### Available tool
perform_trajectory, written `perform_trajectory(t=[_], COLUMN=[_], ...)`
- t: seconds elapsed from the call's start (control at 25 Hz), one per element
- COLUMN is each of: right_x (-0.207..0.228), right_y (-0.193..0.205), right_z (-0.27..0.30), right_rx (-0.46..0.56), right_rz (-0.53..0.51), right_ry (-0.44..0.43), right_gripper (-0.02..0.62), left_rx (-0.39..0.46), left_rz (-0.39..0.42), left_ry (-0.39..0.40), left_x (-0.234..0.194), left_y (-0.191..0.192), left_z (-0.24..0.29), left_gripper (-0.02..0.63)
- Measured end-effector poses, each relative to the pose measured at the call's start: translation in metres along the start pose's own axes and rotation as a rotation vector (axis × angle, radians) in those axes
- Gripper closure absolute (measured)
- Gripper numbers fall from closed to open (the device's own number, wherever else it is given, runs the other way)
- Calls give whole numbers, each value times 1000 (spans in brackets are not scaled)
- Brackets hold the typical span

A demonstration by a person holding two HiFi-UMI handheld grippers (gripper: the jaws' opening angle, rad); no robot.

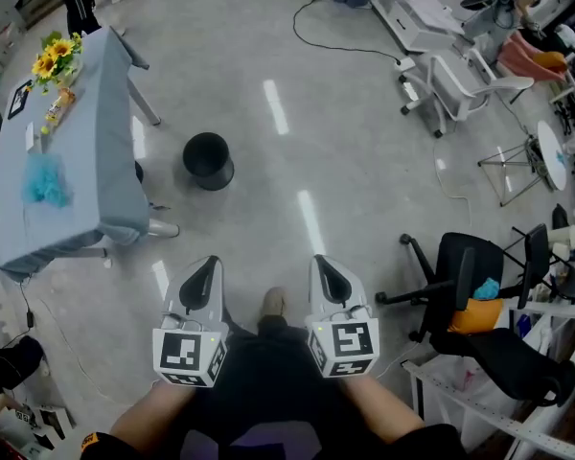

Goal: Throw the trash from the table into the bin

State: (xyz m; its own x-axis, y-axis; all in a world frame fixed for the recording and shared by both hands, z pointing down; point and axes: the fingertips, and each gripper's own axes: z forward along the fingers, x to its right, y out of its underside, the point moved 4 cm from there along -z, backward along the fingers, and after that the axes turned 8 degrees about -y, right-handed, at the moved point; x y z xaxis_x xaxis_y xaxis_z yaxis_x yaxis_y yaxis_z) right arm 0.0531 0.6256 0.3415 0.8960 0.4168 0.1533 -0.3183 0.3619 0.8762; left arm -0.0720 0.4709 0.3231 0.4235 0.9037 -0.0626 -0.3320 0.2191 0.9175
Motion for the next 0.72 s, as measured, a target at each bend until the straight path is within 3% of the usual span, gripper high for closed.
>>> perform_trajectory(t=[0.72], right_x=[-67], right_y=[-57], right_z=[62], right_rx=[17], right_rz=[-113], right_ry=[-148], right_gripper=[597], left_rx=[54], left_rz=[-81], left_ry=[-161], left_x=[-92], left_y=[-25], left_z=[-21], left_gripper=[598])
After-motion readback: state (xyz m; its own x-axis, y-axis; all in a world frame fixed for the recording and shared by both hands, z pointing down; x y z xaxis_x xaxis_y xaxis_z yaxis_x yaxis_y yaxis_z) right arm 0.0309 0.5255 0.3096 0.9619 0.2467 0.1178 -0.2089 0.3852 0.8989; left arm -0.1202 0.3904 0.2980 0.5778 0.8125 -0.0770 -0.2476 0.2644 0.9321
